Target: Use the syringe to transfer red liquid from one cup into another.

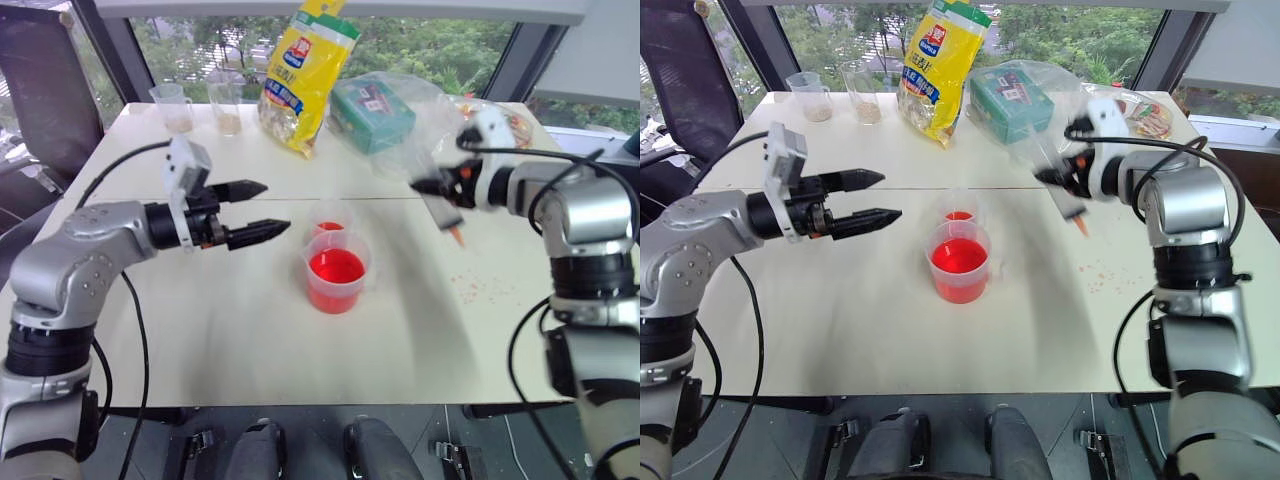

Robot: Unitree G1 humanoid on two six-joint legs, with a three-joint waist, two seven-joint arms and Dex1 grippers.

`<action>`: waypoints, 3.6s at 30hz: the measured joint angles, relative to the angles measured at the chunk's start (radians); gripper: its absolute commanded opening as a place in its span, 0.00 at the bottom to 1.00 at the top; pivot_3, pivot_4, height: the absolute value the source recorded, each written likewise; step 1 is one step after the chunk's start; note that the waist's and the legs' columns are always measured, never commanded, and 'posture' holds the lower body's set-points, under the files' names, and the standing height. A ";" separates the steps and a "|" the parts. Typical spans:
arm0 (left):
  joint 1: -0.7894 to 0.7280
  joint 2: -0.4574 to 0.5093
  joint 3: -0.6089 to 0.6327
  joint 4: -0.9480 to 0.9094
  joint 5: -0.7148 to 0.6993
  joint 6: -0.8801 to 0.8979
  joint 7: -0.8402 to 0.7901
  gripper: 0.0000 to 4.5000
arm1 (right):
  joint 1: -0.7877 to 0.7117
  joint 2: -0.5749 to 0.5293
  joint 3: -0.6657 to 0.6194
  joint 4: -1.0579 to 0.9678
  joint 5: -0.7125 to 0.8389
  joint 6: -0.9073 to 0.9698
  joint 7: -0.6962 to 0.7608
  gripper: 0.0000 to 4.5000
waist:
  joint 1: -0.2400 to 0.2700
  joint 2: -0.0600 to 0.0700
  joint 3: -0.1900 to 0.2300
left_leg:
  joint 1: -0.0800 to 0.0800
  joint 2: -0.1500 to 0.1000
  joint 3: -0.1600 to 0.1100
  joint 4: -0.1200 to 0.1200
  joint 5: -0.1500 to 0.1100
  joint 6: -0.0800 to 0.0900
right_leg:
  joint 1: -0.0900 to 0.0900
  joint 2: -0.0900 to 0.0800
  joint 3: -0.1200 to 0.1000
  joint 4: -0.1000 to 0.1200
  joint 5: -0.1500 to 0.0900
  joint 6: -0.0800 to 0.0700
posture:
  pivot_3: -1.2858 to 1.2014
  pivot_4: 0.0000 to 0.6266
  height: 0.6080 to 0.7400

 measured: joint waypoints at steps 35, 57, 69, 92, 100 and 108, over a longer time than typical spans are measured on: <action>-0.310 -0.153 -0.138 0.320 0.194 -0.106 -0.157 1.00 | 0.535 0.371 0.168 -0.259 0.130 -0.715 0.020 0.31 | 0.000 0.000 0.000 | 0.001 0.000 0.000 0.001 0.001 -0.001 | 0.001 0.001 -0.001 0.003 0.000 0.000 | 0.52 0.24 1.00; -0.268 -0.057 -0.126 0.238 0.185 -0.044 -0.253 1.00 | 0.505 0.357 0.170 -0.201 0.129 -0.723 0.018 0.31 | 0.003 0.000 0.000 | 0.002 0.000 0.000 0.002 0.001 -0.001 | 0.001 0.000 0.000 0.003 0.000 0.000 | 0.52 0.24 1.00; -0.292 -0.150 -0.128 0.280 0.181 -0.067 -0.201 1.00 | 0.508 0.347 0.177 -0.204 0.131 -0.726 0.040 0.31 | 0.001 0.000 0.000 | 0.002 0.000 0.000 0.002 0.001 -0.001 | 0.001 0.000 0.000 0.003 0.000 0.000 | 0.52 0.24 1.00; -0.283 -0.269 -0.108 0.282 0.083 0.044 -0.150 0.00 | 0.511 0.338 0.176 -0.210 0.135 -0.691 0.031 0.31 | 0.000 0.000 0.000 | 0.003 0.000 -0.001 0.002 0.001 -0.002 | 0.002 0.000 0.000 0.004 0.000 0.000 | 0.52 0.24 1.00; -0.315 -0.267 -0.109 0.314 0.089 0.044 -0.147 0.00 | 0.487 0.334 0.176 -0.161 0.141 -0.710 0.047 0.31 | 0.001 -0.001 0.000 | 0.003 0.000 -0.001 0.002 0.001 -0.002 | 0.002 0.000 0.000 0.004 0.000 0.000 | 0.52 0.24 1.00; -0.345 -0.266 -0.109 0.343 0.094 0.042 -0.154 0.00 | 0.482 0.325 0.175 -0.145 0.142 -0.718 0.047 0.31 | 0.001 -0.001 0.000 | 0.003 0.000 -0.001 0.002 0.001 -0.002 | 0.002 0.000 0.000 0.004 0.000 0.000 | 0.52 0.24 1.00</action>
